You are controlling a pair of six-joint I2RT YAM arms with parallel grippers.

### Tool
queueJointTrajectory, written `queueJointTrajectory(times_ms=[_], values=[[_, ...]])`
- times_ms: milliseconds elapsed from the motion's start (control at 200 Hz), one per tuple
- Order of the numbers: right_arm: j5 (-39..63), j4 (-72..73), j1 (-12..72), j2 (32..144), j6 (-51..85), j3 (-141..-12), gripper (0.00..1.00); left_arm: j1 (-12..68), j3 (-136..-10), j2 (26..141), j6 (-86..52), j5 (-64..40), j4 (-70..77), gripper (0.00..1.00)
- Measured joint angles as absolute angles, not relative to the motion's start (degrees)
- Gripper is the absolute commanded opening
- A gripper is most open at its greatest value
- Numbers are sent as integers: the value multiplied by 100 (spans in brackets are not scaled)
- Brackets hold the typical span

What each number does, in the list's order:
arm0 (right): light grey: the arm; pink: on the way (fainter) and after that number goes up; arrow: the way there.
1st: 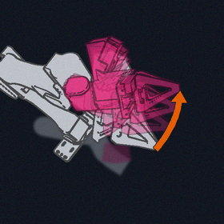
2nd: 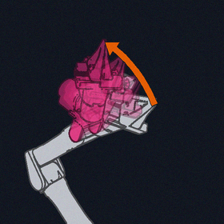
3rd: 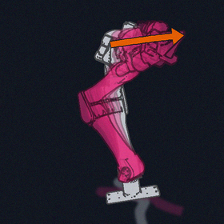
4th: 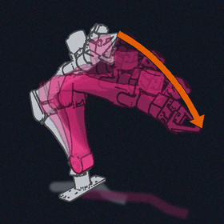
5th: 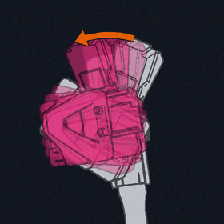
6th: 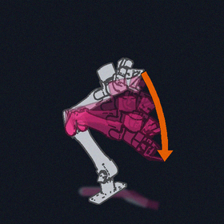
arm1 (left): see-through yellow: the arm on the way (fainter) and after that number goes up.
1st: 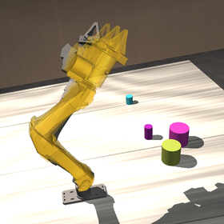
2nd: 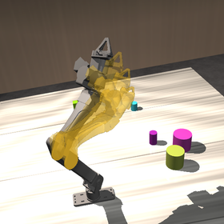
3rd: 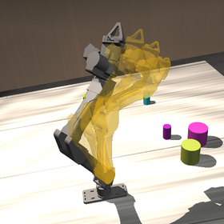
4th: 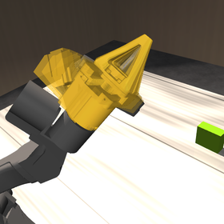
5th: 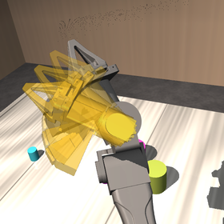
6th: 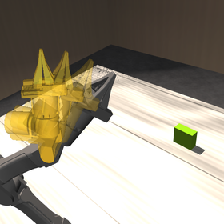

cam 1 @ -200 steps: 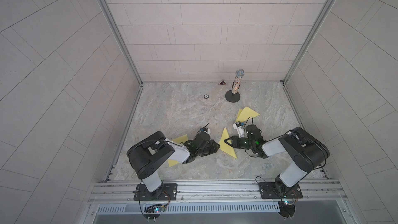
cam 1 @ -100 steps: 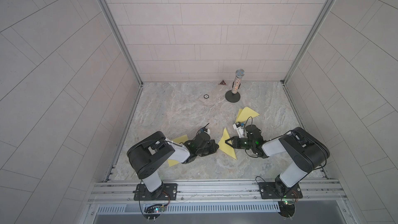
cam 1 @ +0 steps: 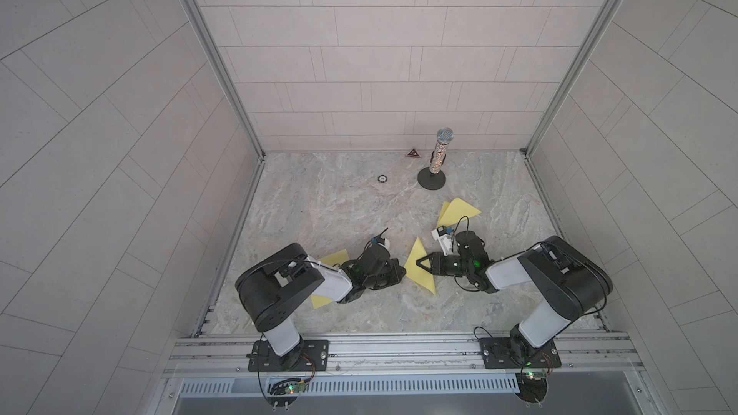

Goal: Fold the square paper diagonally
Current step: Fold the paper at the center of the board.

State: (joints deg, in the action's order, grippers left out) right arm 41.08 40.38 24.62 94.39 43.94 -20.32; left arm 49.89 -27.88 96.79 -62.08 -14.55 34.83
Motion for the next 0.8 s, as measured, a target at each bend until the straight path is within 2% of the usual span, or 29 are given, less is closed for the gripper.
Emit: queueJointTrajectory(times_ms=[515,620,705,800], values=[[4512,4812,2193,9983,4880,-2150,29,4989,-2788,9679,-6206,-1459,3483,3],[4521,4856,2169,10055,4923,-2193,25,4989,-2788,9679,-6208,-1459,3483,2],[4477,4823,2158,10064,4958,-2198,14,4989,-2788,9679,-6206,-1459,3483,2],[4445,4735,2141,10071,4958,-2191,6,4989,-2788,9679,-6206,-1459,3483,2]])
